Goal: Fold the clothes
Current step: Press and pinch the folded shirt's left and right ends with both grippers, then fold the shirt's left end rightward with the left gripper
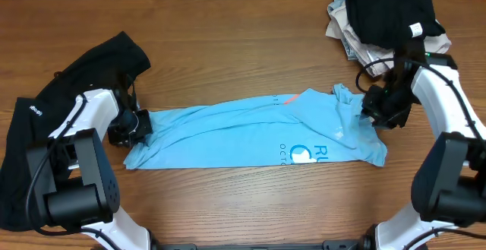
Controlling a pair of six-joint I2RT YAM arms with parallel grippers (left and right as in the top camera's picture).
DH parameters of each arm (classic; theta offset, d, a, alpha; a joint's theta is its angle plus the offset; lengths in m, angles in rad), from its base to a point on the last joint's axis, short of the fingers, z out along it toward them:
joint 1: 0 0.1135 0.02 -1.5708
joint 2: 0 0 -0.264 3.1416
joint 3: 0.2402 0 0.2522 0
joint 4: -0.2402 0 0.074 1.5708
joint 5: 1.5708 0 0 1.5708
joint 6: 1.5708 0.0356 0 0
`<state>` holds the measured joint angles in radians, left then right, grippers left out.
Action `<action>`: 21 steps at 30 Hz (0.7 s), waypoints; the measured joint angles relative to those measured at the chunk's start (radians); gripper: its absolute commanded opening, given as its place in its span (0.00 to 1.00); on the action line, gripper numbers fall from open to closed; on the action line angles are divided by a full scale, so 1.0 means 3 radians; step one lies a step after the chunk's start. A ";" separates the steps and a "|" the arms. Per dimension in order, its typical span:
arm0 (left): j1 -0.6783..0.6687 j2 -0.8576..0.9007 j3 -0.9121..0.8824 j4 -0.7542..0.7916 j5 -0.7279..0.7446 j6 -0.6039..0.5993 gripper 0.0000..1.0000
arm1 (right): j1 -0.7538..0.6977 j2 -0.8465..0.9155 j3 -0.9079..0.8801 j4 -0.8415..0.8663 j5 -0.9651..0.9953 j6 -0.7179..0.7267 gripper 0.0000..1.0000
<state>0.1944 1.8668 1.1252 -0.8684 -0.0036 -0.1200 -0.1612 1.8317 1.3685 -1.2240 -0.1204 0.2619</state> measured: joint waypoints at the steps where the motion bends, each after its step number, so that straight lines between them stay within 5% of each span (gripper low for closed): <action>1: 0.0000 -0.0001 0.0005 -0.0047 -0.0045 0.0001 0.04 | 0.0000 -0.0033 0.0042 -0.0039 -0.0014 -0.0001 0.38; 6: 0.0081 0.0010 0.0198 -0.0650 -0.0379 -0.0027 0.04 | 0.0001 -0.0192 0.0156 -0.0168 -0.0027 0.0000 0.38; 14: 0.0148 0.0027 0.1448 -0.1513 -0.0572 -0.0066 0.04 | 0.0001 -0.0240 0.0175 -0.0245 -0.0047 -0.0001 0.38; 21: -0.0355 0.0027 0.1784 -0.1818 -0.0371 -0.0099 0.04 | 0.0001 -0.0240 0.0175 -0.0235 -0.0047 -0.0003 0.39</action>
<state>0.0879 1.8748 1.6604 -1.4139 -0.1150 -0.1497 -0.1608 1.7596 1.4212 -1.2945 -0.1345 0.2611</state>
